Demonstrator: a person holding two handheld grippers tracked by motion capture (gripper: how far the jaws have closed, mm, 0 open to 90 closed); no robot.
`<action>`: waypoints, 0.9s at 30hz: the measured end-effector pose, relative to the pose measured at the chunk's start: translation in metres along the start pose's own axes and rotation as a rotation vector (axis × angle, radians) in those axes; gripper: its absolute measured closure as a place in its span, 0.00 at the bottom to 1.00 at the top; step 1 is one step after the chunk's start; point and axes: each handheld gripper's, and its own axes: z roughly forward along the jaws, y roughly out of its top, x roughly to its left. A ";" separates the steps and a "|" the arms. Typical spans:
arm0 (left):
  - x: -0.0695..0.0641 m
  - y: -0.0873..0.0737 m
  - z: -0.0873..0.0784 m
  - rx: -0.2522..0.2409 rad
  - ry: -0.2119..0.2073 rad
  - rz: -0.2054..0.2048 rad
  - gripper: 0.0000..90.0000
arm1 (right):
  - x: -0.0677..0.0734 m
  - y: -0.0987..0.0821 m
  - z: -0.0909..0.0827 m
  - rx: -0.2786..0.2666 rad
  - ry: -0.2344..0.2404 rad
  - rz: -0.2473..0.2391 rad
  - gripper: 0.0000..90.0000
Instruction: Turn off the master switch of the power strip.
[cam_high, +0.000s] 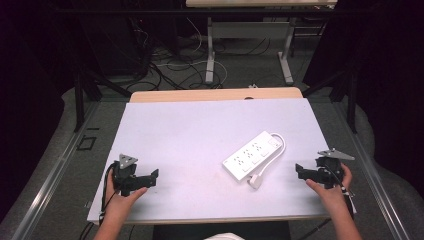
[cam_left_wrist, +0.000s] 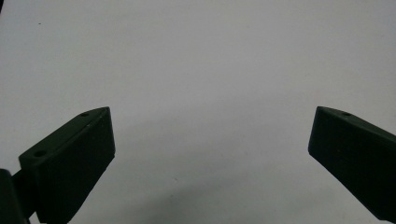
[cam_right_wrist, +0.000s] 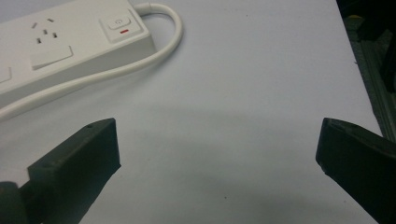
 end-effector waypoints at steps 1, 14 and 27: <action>-0.001 0.000 0.000 0.000 -0.006 0.001 0.00 | 0.001 0.000 -0.001 0.008 0.015 0.006 0.00; -0.004 -0.001 -0.004 -0.042 0.006 -0.021 0.00 | 0.013 0.002 -0.003 0.009 0.017 -0.035 0.00; -0.004 -0.002 -0.003 -0.031 0.027 -0.029 0.00 | 0.021 0.013 -0.006 0.029 0.053 -0.050 0.03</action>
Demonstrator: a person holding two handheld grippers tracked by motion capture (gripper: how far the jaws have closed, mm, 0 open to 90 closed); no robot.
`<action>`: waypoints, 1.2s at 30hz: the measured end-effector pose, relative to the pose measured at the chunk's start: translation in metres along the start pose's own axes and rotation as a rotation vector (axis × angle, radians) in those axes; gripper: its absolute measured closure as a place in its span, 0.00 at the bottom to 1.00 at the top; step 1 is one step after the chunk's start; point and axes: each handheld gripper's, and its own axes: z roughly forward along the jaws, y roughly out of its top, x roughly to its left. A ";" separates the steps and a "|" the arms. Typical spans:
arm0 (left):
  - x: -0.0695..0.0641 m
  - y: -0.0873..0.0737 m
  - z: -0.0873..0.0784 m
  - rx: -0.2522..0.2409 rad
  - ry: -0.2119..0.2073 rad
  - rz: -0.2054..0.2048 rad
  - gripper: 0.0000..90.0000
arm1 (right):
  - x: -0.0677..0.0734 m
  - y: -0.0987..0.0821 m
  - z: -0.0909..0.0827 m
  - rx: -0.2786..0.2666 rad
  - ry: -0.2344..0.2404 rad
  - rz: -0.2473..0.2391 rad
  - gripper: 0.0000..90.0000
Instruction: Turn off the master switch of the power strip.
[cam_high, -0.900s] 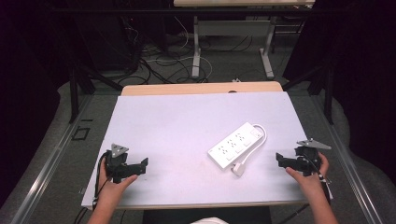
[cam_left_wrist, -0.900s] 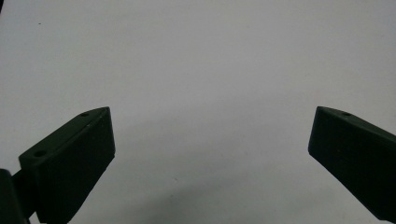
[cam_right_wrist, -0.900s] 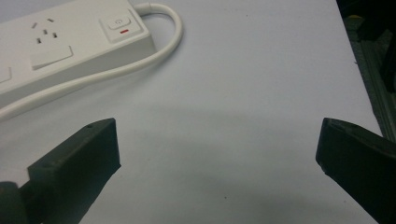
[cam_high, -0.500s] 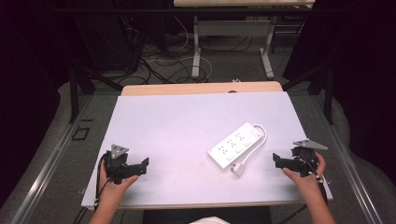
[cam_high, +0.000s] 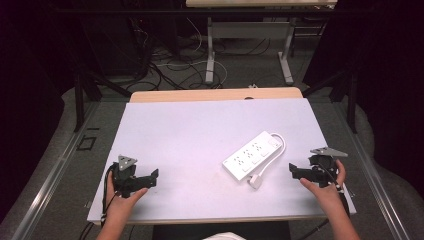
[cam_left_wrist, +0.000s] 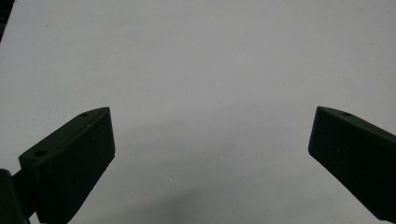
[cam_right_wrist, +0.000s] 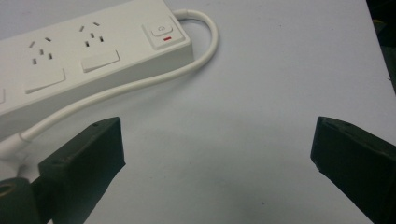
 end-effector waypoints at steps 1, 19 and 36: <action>0.000 0.000 0.000 0.000 0.001 0.000 0.00 | 0.002 0.003 -0.001 0.004 0.009 0.003 0.04; 0.002 -0.001 -0.001 0.002 0.009 -0.010 0.00 | 0.014 0.028 -0.008 0.044 0.009 -0.105 0.06; 0.003 -0.001 -0.001 0.002 0.016 -0.019 0.01 | 0.015 0.051 -0.007 0.071 0.034 -0.123 0.08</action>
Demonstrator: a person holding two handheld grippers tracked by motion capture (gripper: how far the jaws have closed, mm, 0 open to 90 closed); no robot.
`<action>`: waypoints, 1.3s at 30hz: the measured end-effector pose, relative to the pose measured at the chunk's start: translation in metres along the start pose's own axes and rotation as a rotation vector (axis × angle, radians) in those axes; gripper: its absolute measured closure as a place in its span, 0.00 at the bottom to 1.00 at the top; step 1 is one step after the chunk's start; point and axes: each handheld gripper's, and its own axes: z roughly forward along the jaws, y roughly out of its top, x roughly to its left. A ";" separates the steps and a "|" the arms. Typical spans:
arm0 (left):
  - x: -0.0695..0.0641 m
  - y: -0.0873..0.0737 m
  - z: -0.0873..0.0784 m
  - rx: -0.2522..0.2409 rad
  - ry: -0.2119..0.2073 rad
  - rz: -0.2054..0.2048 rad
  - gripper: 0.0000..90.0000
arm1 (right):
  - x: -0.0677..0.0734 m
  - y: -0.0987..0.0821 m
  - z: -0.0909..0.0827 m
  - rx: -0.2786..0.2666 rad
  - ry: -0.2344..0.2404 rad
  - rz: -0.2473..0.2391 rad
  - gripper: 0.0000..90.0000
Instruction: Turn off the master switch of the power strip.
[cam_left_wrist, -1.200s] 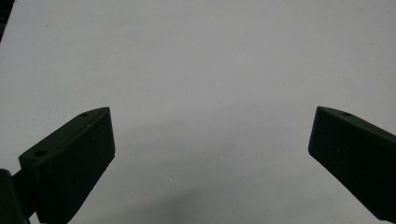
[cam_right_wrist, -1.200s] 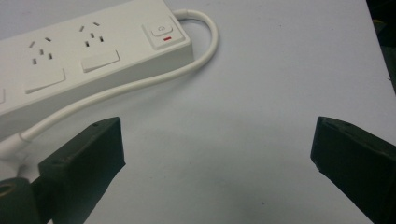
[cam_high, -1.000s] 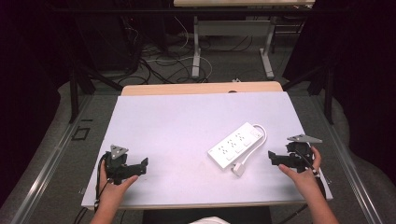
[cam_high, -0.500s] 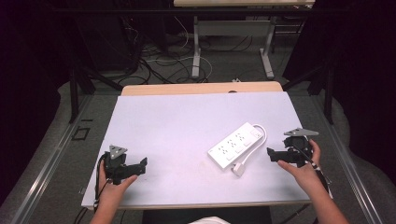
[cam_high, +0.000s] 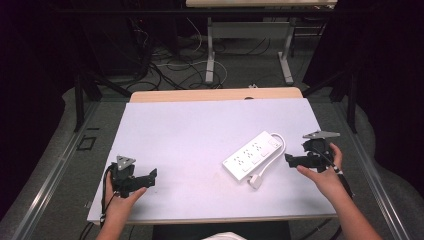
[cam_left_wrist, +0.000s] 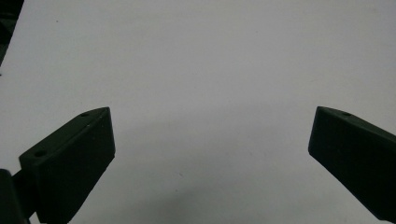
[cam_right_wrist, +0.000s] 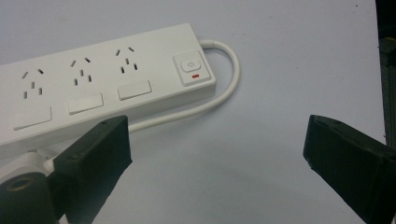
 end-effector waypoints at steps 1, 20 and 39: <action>0.000 0.000 0.000 0.000 0.001 0.000 0.01 | 0.000 0.001 0.000 0.001 0.001 -0.001 0.08; 0.001 0.000 0.001 0.012 0.000 -0.002 0.01 | 0.005 0.026 0.011 0.024 -0.009 -0.032 0.16; 0.001 0.000 0.001 0.018 0.000 -0.001 0.01 | 0.001 0.040 0.023 0.014 -0.024 -0.008 0.37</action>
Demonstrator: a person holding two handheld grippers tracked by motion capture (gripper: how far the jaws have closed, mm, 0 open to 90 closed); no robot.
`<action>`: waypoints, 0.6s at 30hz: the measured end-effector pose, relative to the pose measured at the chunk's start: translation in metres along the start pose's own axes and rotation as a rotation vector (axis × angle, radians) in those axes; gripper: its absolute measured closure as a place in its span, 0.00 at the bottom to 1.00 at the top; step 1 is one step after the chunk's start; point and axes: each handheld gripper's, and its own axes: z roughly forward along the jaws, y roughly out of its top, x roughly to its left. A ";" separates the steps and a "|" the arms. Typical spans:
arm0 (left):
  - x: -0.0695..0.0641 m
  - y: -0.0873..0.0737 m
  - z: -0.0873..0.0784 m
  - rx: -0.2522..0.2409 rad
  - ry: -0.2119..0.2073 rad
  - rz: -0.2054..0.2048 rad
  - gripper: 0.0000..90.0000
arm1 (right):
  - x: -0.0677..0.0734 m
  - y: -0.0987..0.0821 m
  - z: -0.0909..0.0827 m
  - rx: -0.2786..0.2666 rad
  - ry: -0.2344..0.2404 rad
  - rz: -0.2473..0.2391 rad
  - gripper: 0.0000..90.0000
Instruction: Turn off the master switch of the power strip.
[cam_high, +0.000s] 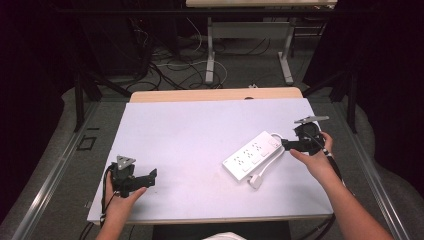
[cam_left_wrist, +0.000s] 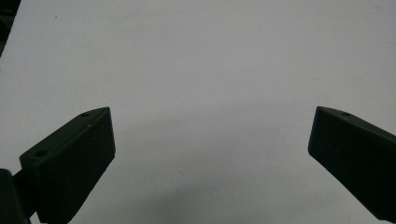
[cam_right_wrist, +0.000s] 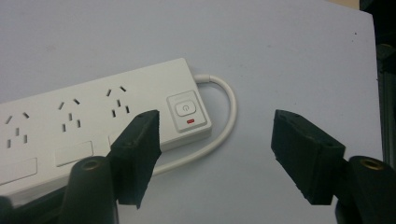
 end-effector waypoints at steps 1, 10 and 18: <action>0.000 0.000 0.000 0.000 0.000 0.000 0.01 | 0.000 0.000 0.000 0.000 0.000 0.000 0.37; 0.000 0.000 0.000 -0.011 0.002 -0.001 0.01 | -0.004 0.006 0.012 0.030 -0.006 0.022 0.48; 0.000 0.000 0.001 -0.005 0.002 0.000 0.01 | -0.004 0.010 0.020 0.028 -0.011 0.033 0.54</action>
